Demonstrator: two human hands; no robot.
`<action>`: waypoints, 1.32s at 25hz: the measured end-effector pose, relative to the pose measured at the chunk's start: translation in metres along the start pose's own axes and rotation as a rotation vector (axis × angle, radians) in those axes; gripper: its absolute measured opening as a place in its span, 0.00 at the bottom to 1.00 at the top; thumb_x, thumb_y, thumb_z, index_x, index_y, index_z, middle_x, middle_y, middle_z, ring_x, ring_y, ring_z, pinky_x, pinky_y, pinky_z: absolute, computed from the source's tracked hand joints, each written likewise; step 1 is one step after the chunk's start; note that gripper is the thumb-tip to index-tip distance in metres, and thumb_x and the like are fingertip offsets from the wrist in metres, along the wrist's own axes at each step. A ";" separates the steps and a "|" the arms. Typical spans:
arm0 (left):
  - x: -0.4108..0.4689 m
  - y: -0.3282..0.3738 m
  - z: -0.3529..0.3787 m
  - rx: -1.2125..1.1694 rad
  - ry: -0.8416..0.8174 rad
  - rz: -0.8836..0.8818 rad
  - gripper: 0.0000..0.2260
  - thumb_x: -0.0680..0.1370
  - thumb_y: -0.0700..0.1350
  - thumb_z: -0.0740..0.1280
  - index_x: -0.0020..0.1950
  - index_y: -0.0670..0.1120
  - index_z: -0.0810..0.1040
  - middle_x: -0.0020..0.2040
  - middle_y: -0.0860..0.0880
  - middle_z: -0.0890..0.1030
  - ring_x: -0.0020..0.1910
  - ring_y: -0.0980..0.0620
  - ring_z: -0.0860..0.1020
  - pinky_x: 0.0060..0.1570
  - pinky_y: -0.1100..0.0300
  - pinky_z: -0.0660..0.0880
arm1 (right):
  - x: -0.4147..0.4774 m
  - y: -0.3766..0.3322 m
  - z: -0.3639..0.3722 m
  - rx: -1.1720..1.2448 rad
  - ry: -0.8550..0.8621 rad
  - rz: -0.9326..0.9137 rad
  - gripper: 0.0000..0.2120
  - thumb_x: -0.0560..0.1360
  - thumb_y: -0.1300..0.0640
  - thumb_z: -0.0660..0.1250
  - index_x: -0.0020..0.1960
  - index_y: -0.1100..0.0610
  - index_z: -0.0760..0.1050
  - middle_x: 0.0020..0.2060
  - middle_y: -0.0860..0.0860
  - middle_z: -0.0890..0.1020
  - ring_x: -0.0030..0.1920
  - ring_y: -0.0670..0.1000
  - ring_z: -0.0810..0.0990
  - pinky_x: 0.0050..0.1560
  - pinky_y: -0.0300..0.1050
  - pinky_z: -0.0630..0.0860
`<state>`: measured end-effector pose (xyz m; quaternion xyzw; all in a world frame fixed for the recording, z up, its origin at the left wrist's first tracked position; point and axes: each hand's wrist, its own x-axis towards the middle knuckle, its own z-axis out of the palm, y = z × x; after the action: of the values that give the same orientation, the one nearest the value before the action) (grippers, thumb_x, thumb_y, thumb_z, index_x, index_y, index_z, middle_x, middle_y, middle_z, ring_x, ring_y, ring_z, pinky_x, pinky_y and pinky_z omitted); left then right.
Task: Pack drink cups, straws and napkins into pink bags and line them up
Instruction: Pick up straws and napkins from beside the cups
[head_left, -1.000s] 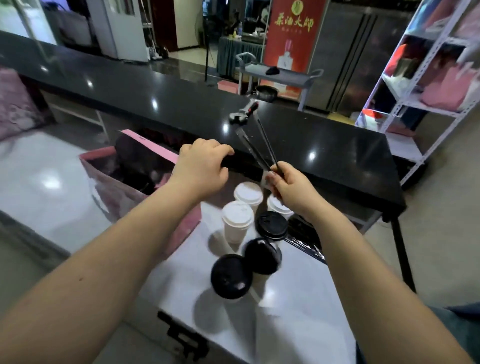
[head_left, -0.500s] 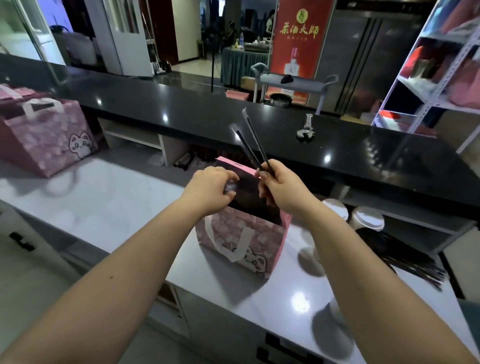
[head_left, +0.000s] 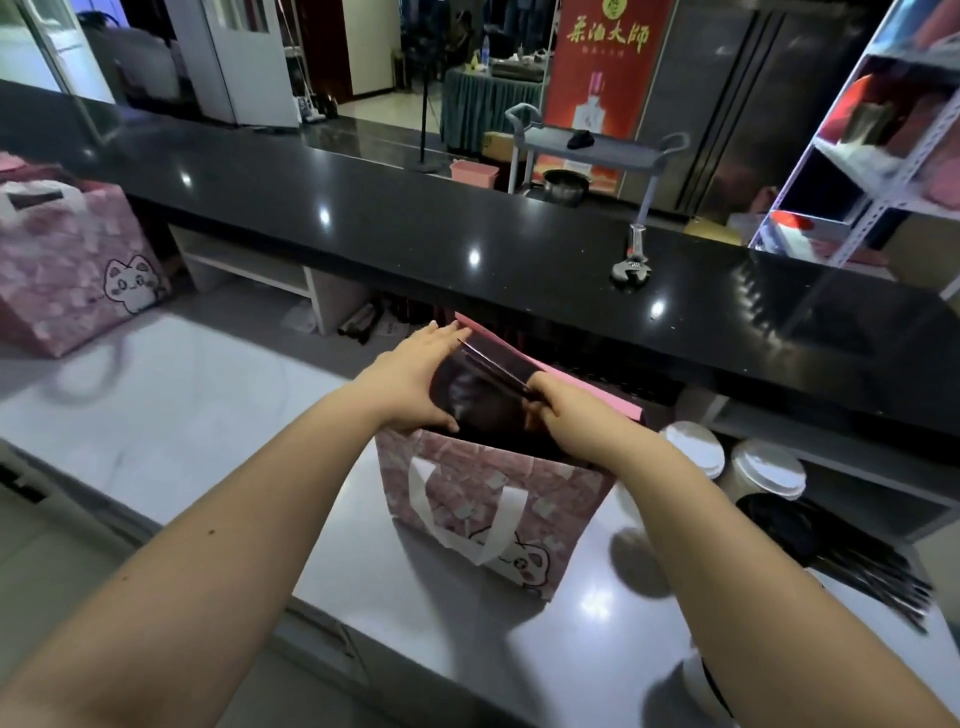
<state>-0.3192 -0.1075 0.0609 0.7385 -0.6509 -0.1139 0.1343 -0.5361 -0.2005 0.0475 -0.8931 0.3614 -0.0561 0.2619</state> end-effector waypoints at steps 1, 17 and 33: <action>0.002 -0.004 0.003 -0.015 -0.013 -0.006 0.54 0.62 0.54 0.81 0.79 0.56 0.49 0.79 0.57 0.49 0.78 0.53 0.45 0.73 0.40 0.57 | 0.004 0.010 -0.003 -0.099 -0.017 0.021 0.06 0.80 0.58 0.55 0.48 0.49 0.68 0.46 0.52 0.81 0.45 0.54 0.78 0.49 0.53 0.77; -0.036 0.017 -0.008 0.162 0.288 0.206 0.18 0.75 0.54 0.67 0.64 0.51 0.75 0.57 0.50 0.77 0.60 0.47 0.71 0.55 0.52 0.70 | -0.041 -0.064 0.001 -0.085 0.139 0.135 0.18 0.75 0.55 0.69 0.63 0.46 0.73 0.52 0.46 0.81 0.53 0.49 0.78 0.56 0.49 0.76; -0.121 0.205 0.092 -0.129 0.049 0.737 0.13 0.75 0.48 0.64 0.58 0.50 0.78 0.53 0.49 0.77 0.53 0.44 0.73 0.50 0.52 0.69 | -0.304 -0.021 0.057 -0.187 0.809 0.602 0.11 0.71 0.61 0.71 0.52 0.52 0.80 0.48 0.46 0.82 0.52 0.53 0.77 0.53 0.49 0.73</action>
<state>-0.5571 -0.0159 0.0453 0.4471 -0.8612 -0.0809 0.2279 -0.7290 0.0414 0.0364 -0.6760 0.6785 -0.2866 0.0246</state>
